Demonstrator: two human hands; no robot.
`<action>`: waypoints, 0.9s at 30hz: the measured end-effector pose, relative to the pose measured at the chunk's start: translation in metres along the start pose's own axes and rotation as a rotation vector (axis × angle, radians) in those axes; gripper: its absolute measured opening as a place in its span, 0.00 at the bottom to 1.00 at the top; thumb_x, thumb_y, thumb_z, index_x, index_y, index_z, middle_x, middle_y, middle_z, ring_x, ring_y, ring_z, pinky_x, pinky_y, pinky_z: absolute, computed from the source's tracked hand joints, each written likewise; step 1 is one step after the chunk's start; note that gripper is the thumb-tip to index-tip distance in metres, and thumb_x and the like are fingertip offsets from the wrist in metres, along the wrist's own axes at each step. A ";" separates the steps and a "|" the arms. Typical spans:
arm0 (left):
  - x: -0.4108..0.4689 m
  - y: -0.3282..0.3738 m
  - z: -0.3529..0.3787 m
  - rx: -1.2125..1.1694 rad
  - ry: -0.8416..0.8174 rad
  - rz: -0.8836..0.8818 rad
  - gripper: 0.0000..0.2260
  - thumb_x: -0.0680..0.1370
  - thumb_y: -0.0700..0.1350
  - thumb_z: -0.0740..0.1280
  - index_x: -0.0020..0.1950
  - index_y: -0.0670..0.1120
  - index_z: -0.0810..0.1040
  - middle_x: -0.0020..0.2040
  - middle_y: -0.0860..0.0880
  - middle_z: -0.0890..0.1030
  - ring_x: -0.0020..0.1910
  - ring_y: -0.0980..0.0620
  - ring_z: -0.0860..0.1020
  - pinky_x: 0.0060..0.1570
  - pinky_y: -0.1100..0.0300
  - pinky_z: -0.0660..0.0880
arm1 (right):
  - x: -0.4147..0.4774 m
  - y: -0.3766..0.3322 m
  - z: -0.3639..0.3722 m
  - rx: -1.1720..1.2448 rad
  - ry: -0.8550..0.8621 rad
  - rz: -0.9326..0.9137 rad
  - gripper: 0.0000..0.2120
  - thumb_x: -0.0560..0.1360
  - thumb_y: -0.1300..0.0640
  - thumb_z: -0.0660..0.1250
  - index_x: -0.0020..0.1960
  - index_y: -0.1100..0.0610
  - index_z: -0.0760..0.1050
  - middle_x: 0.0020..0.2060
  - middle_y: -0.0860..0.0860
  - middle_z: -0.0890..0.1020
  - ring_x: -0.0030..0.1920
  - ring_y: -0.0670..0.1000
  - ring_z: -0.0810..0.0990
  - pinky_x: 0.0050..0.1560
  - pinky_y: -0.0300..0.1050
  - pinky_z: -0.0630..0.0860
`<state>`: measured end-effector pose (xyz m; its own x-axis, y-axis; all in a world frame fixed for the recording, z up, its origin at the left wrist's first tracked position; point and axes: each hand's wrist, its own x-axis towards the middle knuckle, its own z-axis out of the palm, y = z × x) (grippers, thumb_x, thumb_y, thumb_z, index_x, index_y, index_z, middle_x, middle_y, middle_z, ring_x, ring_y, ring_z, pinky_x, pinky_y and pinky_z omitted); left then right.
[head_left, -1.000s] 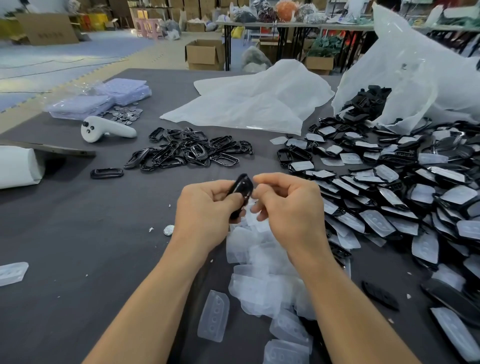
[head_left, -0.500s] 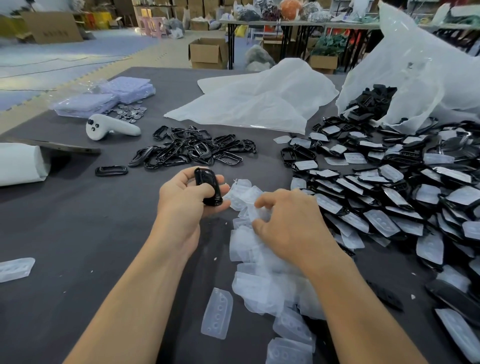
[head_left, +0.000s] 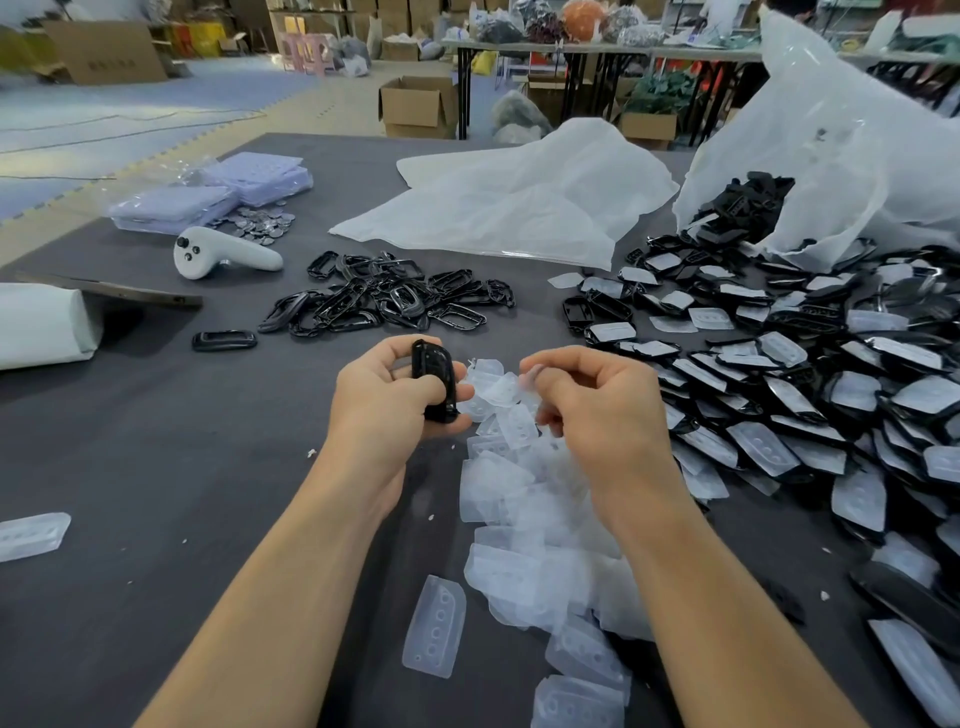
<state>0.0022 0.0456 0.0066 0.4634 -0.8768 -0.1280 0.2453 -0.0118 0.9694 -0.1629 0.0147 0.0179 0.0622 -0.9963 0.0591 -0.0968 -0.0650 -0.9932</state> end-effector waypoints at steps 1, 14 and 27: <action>0.000 0.000 0.001 0.010 -0.004 0.000 0.17 0.76 0.23 0.62 0.54 0.42 0.80 0.41 0.44 0.87 0.40 0.48 0.87 0.32 0.56 0.82 | 0.000 -0.002 0.001 0.118 -0.034 0.044 0.13 0.76 0.67 0.68 0.39 0.54 0.86 0.32 0.52 0.84 0.27 0.45 0.75 0.27 0.37 0.70; -0.004 -0.004 0.004 0.087 -0.042 -0.010 0.18 0.76 0.24 0.62 0.53 0.44 0.81 0.42 0.44 0.87 0.40 0.48 0.87 0.34 0.56 0.82 | -0.001 -0.004 -0.001 0.207 -0.132 0.014 0.12 0.69 0.70 0.78 0.34 0.55 0.85 0.31 0.49 0.84 0.31 0.44 0.78 0.37 0.33 0.76; -0.002 -0.007 0.004 0.134 -0.055 0.009 0.17 0.77 0.25 0.63 0.52 0.45 0.82 0.42 0.45 0.87 0.40 0.48 0.87 0.35 0.54 0.83 | 0.001 0.001 0.001 0.074 -0.145 0.088 0.07 0.74 0.65 0.75 0.43 0.53 0.87 0.26 0.49 0.68 0.24 0.43 0.63 0.28 0.35 0.62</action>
<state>-0.0042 0.0456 0.0013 0.4168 -0.9022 -0.1112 0.1234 -0.0650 0.9902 -0.1618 0.0139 0.0165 0.2000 -0.9790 -0.0385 -0.0348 0.0321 -0.9989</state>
